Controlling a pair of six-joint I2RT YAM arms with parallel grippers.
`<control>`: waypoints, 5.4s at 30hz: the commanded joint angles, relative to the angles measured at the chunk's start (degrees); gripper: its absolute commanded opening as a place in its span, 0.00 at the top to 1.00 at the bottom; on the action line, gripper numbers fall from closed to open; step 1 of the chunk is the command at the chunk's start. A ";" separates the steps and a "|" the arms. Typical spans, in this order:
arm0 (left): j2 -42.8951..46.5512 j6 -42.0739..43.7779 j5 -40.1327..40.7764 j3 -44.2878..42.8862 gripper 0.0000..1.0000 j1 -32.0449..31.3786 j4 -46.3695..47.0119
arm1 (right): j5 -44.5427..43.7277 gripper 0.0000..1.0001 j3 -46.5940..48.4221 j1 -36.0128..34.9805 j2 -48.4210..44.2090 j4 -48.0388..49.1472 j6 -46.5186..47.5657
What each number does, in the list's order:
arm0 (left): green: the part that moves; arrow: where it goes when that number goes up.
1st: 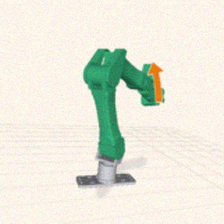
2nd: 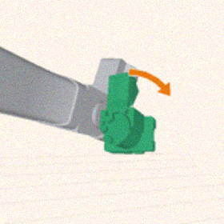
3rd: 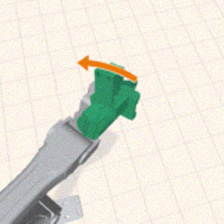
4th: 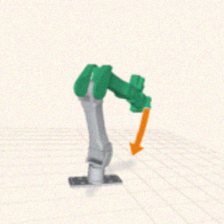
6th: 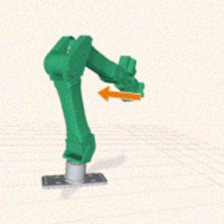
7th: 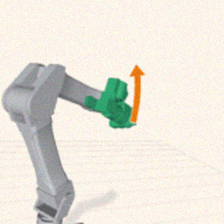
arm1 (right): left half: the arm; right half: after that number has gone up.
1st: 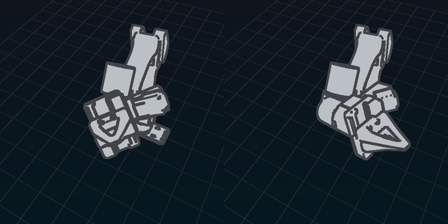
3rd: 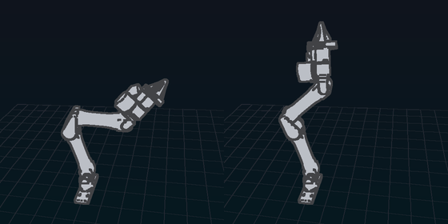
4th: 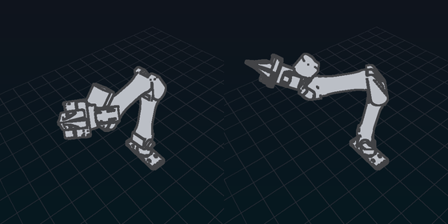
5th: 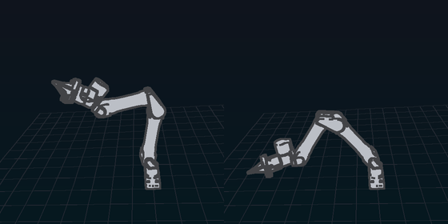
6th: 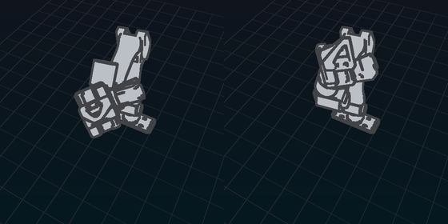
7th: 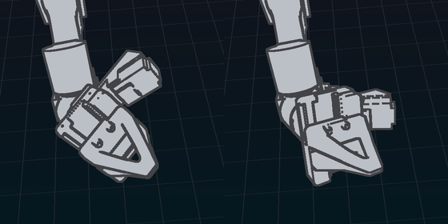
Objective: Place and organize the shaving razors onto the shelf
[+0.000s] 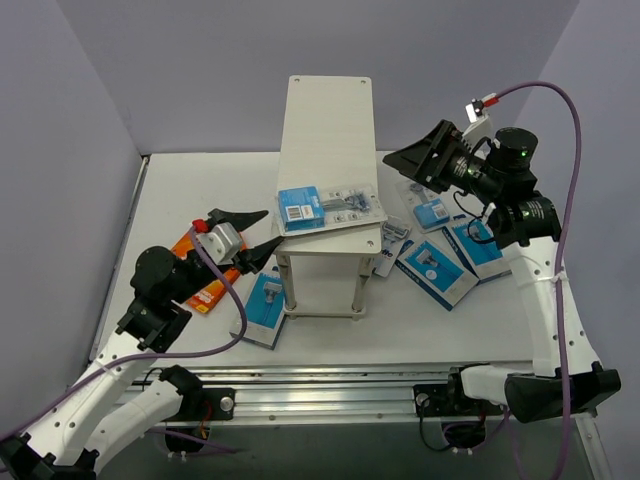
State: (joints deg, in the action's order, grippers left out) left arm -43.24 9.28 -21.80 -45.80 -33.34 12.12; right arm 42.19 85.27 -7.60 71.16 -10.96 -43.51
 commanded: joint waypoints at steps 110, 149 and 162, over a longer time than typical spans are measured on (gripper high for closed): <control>-46.31 -4.35 26.71 -62.83 0.44 -12.27 -54.48 | -64.08 0.22 -6.17 -34.42 -19.83 -14.00 25.49; -72.32 -3.22 21.81 -88.31 0.52 -0.23 -55.36 | -59.79 0.18 -9.51 -28.10 -17.46 -9.78 27.24; -83.22 -1.81 14.51 -104.04 0.46 5.48 -58.70 | -53.10 0.17 -8.81 -21.67 -12.80 -6.71 29.79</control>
State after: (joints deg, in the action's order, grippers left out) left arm -122.69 7.18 -5.41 -147.44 -29.98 -39.05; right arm -12.36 75.83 -29.91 57.80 -20.86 -15.03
